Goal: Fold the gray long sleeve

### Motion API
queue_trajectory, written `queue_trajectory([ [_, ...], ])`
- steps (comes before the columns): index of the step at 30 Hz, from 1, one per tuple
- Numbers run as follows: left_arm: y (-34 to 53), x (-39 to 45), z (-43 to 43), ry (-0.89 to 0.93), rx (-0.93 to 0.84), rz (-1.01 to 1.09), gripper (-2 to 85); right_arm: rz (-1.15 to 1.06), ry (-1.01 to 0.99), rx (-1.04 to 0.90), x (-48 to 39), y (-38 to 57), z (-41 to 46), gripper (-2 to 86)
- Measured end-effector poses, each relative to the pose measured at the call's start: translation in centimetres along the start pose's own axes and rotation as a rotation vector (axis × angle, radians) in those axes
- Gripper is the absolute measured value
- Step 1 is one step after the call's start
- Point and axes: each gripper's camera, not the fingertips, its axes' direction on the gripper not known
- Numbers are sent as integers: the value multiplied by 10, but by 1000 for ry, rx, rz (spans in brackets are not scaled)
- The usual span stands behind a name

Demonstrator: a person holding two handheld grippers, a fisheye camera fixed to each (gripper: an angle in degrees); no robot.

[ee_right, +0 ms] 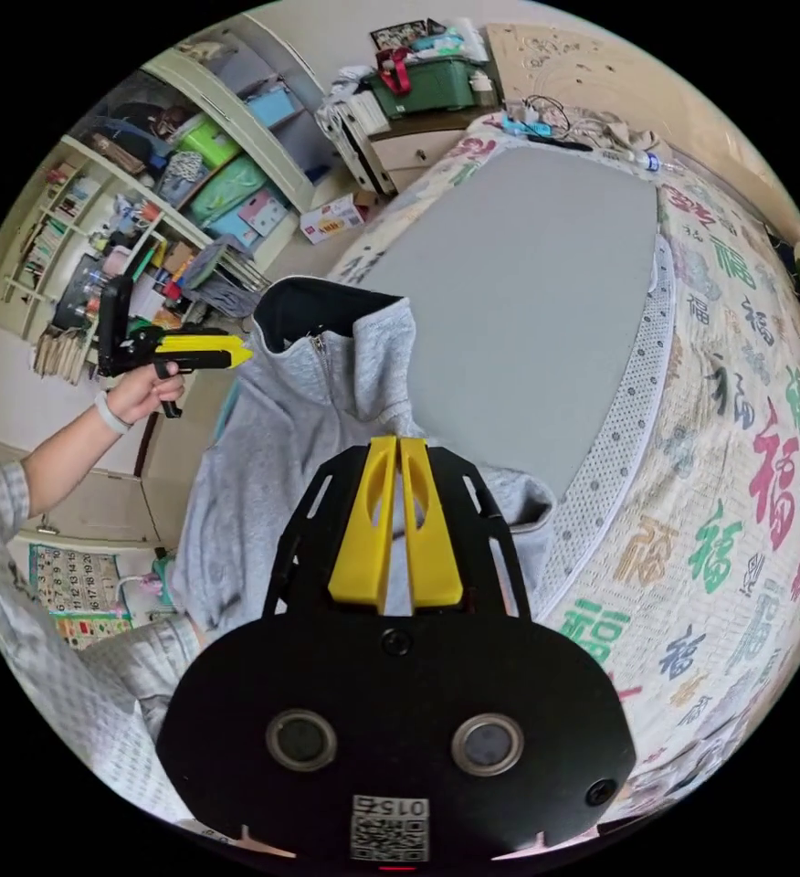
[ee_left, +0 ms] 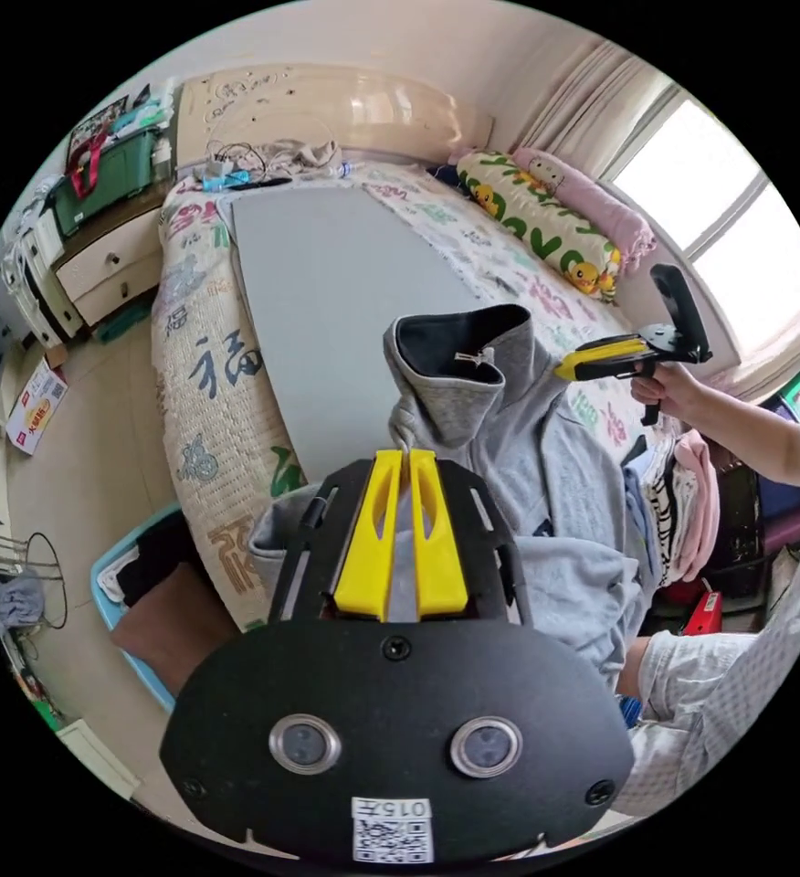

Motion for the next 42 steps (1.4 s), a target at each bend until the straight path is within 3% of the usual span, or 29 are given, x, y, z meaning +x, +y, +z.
queue_trajectory([
  [4,98,79,-68,45,89,40,8,-25,-46,23,-51,100,-60,-10],
  [7,185,139,-88,112,35,46,8,-8,-119,-55,-88,181,-69,-10],
  [14,363,230,-1,171,-261,-67,7,25,-111,-421,-144,321,34,-8],
  [18,389,250,19,140,-292,-59,8,-46,-43,-438,-162,338,50,-4],
  [22,409,259,25,107,-322,-42,13,40,-70,-449,-149,335,56,5],
  [24,418,256,28,132,-348,-94,18,123,-68,-483,-136,338,59,14],
  [27,435,228,1,248,-239,-242,32,256,-152,-400,-107,345,34,55],
  [32,436,153,-54,71,-38,-507,99,539,-49,-105,-15,316,-6,105],
  [38,440,67,-11,102,11,-833,127,733,-47,-23,58,256,36,139],
  [42,442,56,20,137,9,-874,84,805,-74,-59,73,239,69,104],
])
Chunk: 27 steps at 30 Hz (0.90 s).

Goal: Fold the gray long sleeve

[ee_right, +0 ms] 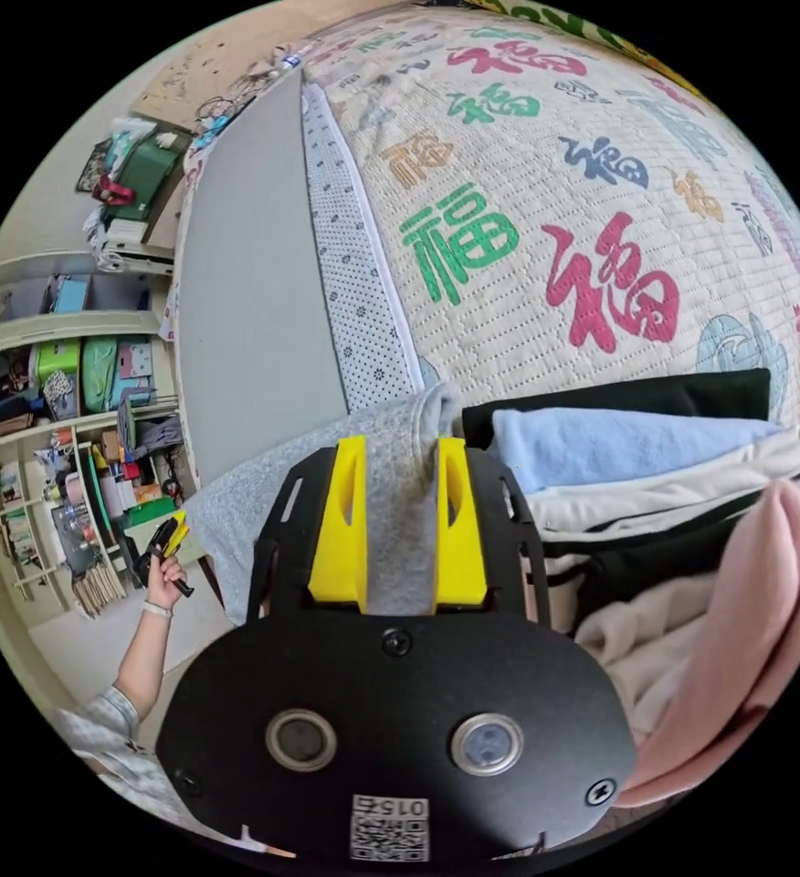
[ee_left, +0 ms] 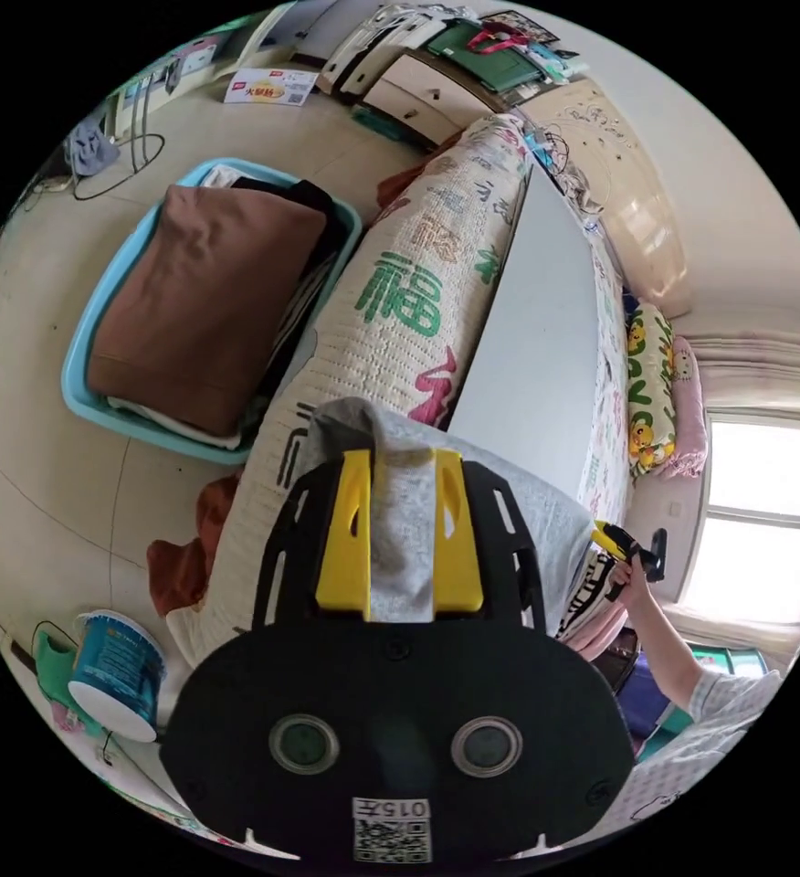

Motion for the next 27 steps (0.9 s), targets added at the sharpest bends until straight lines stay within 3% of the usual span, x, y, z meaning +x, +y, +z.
queue_trajectory([
  [2,0,-2,13,-5,-50,-32,23,20,45,-38,-2,-7,19,57],
  [7,-2,31,0,-145,-66,110,5,-15,86,-9,-13,-12,26,21],
  [18,15,63,-10,-205,20,200,28,21,228,72,-35,10,67,63],
  [22,96,37,-40,-225,80,170,63,-243,386,207,-70,117,66,68],
  [27,182,-26,-39,-191,58,-5,80,-683,195,-3,-173,260,155,87],
])
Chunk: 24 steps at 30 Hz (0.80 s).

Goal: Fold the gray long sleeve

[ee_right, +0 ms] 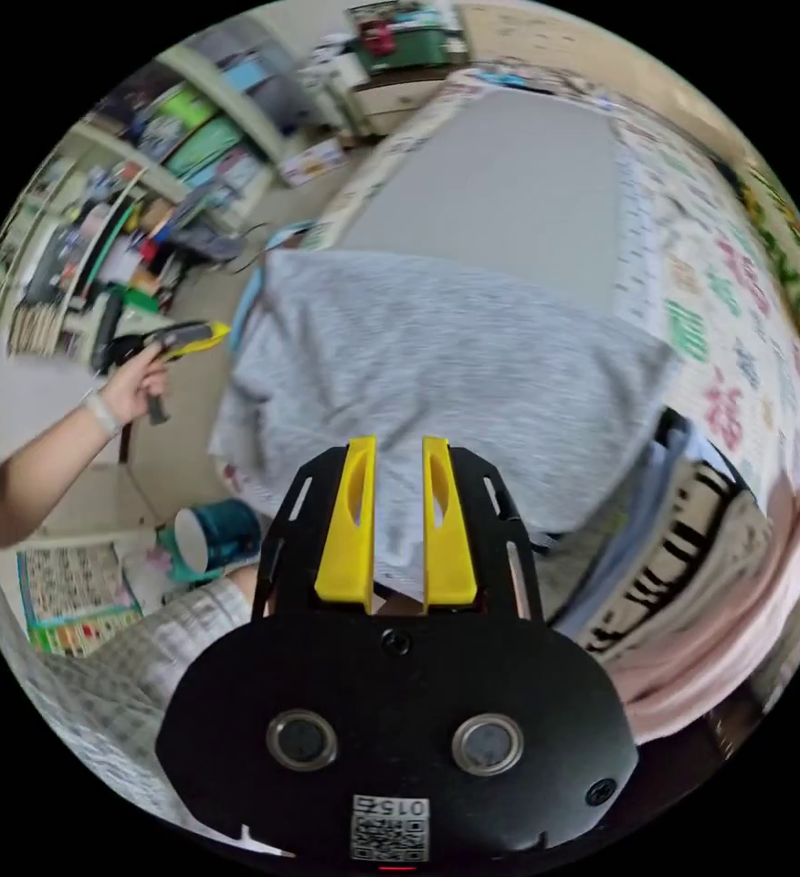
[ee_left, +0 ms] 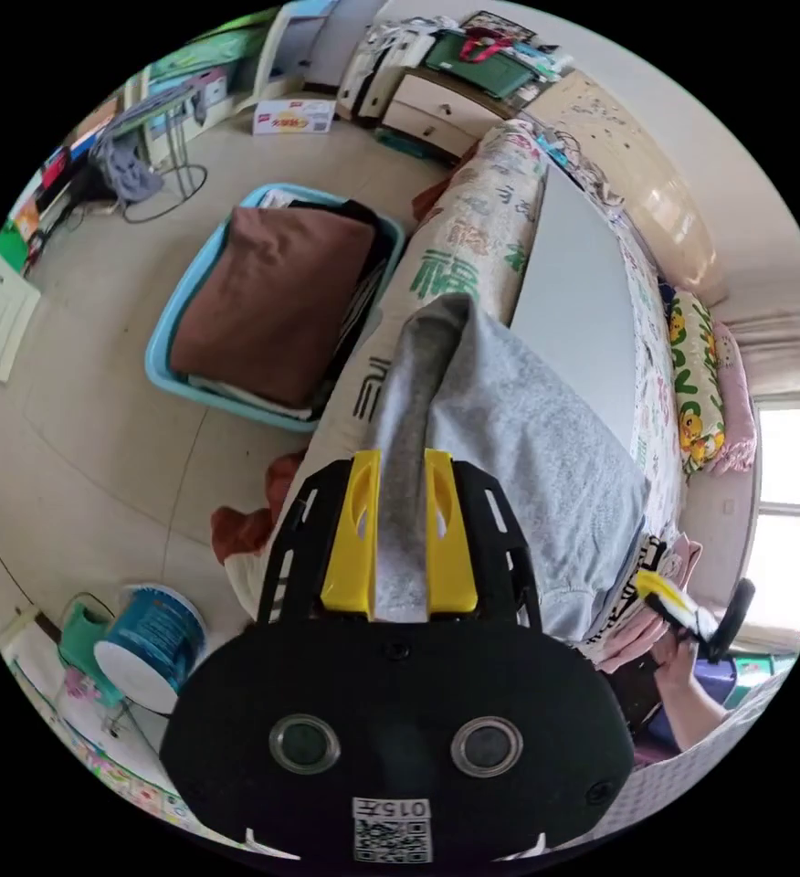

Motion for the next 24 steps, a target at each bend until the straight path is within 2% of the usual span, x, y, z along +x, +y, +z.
queue_trajectory([
  [2,7,-21,10,57,11,-82,84,-179,-43,-17,-76,0,37,98],
  [5,-16,-18,21,136,50,-52,95,-301,-45,-40,-128,-17,85,102],
  [10,-73,1,42,269,71,-29,112,-493,12,-48,-184,-38,141,98],
  [13,-98,10,53,284,58,-7,108,-602,88,-44,-216,-44,173,92],
  [20,-133,15,70,266,-81,104,89,-573,84,-185,-234,-65,251,24],
  [24,-141,8,69,344,-94,74,78,-564,6,-213,-241,-48,242,13],
])
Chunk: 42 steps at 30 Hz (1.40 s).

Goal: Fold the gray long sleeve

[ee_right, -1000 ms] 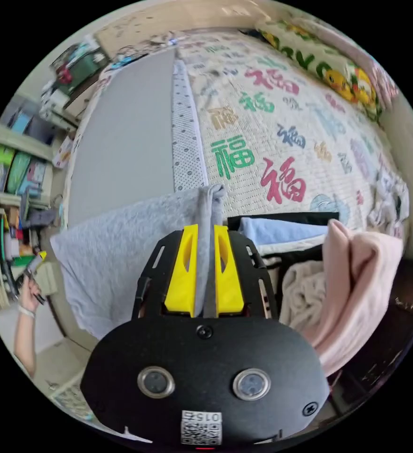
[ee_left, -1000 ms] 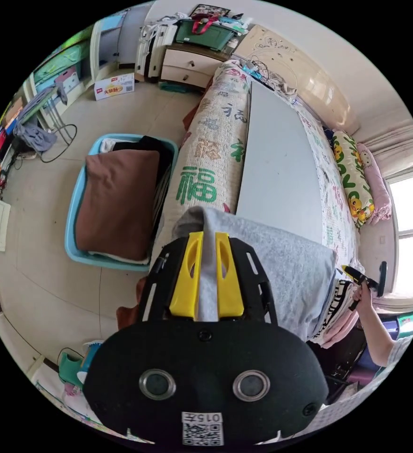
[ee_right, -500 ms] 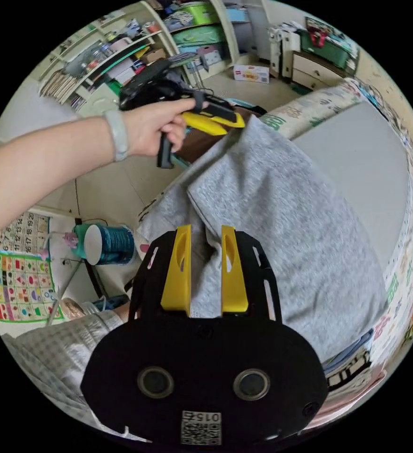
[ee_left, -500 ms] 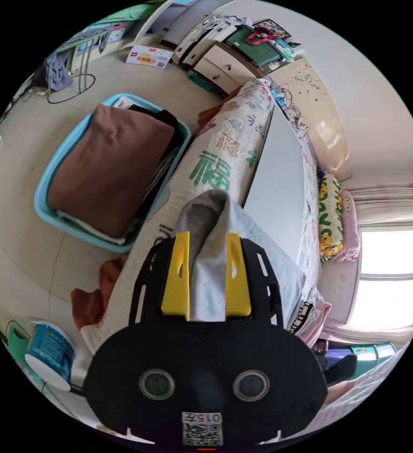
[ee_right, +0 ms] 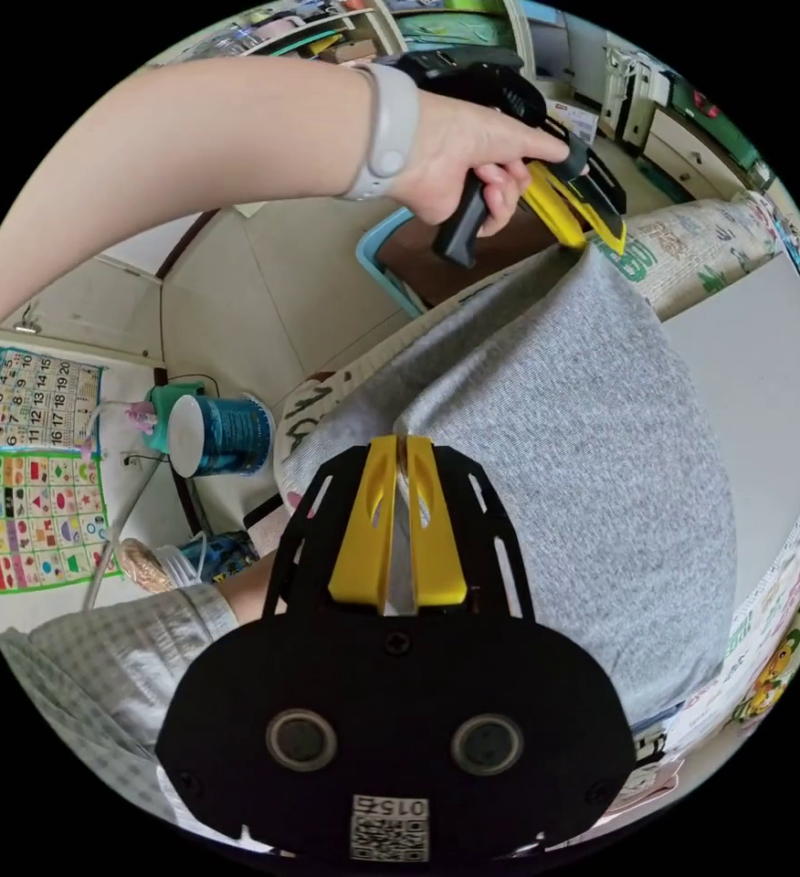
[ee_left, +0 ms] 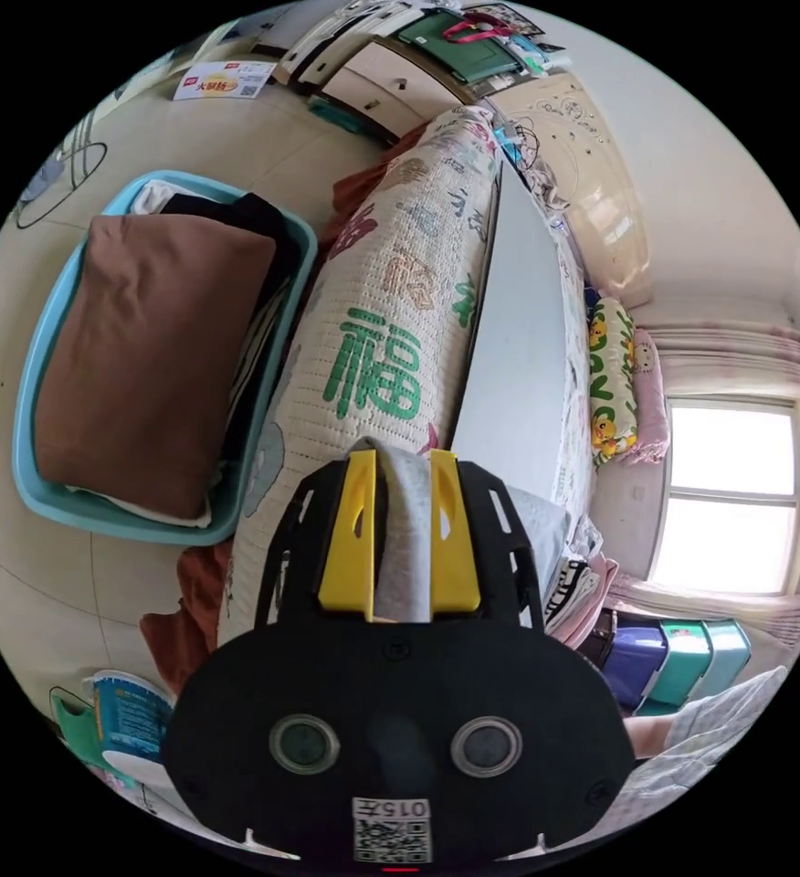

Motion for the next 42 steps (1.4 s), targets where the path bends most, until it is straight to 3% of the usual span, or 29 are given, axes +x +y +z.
queue_trajectory([
  [5,7,7,-6,-87,-10,78,10,-25,22,-45,-17,14,23,11],
  [13,0,51,10,-276,-21,239,23,114,-1,-110,-2,-20,76,49],
  [18,18,64,-26,-237,20,199,83,169,36,-41,-3,2,41,82],
  [22,87,60,-59,-169,-2,126,92,230,100,-40,13,42,29,88],
  [26,165,57,-47,-67,-121,-14,94,233,106,-72,19,43,48,89],
  [31,188,65,-20,18,-131,-151,86,226,192,-148,19,26,78,68],
  [36,162,100,-11,-17,-180,-74,31,195,167,-180,20,34,86,56],
  [42,138,169,-24,-201,-212,91,9,144,156,-217,34,30,102,52],
])
